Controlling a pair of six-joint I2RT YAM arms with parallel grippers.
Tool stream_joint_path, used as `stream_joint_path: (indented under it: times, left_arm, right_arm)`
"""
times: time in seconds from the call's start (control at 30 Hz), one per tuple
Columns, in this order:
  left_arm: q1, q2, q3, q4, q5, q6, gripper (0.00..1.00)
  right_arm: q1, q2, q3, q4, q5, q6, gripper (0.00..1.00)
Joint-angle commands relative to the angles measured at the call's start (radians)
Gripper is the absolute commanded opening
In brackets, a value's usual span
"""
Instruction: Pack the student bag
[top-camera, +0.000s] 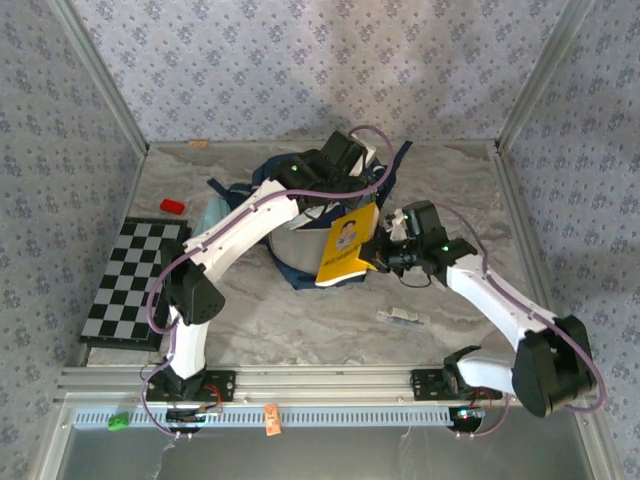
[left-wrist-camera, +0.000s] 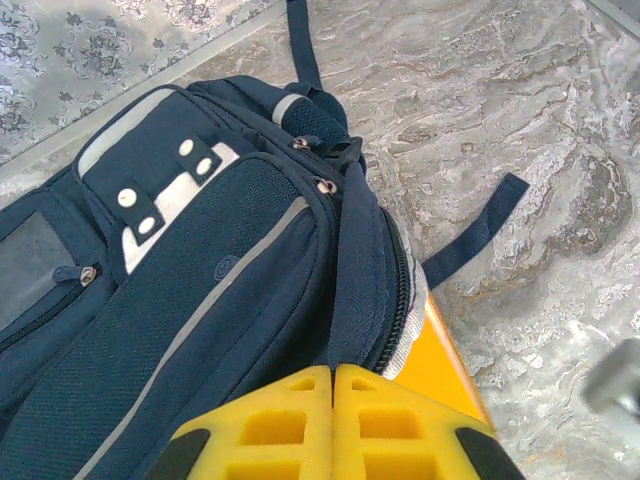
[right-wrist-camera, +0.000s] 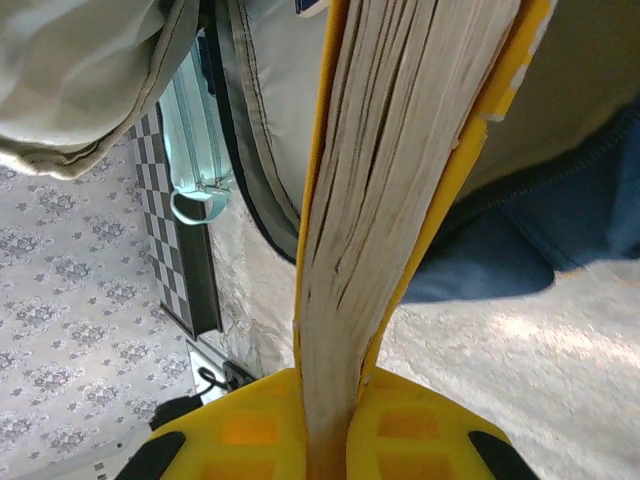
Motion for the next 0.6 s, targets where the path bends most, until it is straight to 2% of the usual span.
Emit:
stream_joint_path:
  times: [0.0, 0.1, 0.27, 0.37, 0.43, 0.57]
  left_arm:
    - [-0.006, -0.057, 0.053, 0.05, -0.017, -0.022, 0.0]
    - [-0.006, -0.058, 0.055, 0.055, -0.014, -0.032, 0.0]
    - [-0.006, -0.071, 0.05, 0.06, -0.016, -0.036, 0.0]
    - [-0.005, -0.08, 0.045, 0.063, -0.024, -0.032, 0.0]
    - [-0.006, -0.086, 0.036, 0.068, -0.028, -0.032, 0.0]
    - [-0.005, -0.089, 0.026, 0.072, -0.03, -0.033, 0.0]
  right_arm:
    - [0.022, 0.03, 0.09, 0.179, -0.001, -0.02, 0.0]
    - [0.032, 0.081, 0.101, 0.209, 0.045, -0.045, 0.0]
    - [0.037, 0.206, 0.119, 0.351, 0.026, -0.021, 0.0]
    - [0.042, 0.29, 0.165, 0.342, 0.045, -0.05, 0.0]
    - [0.038, 0.338, 0.17, 0.358, 0.066, -0.053, 0.03]
    - [0.019, 0.429, 0.198, 0.318, 0.124, -0.074, 0.16]
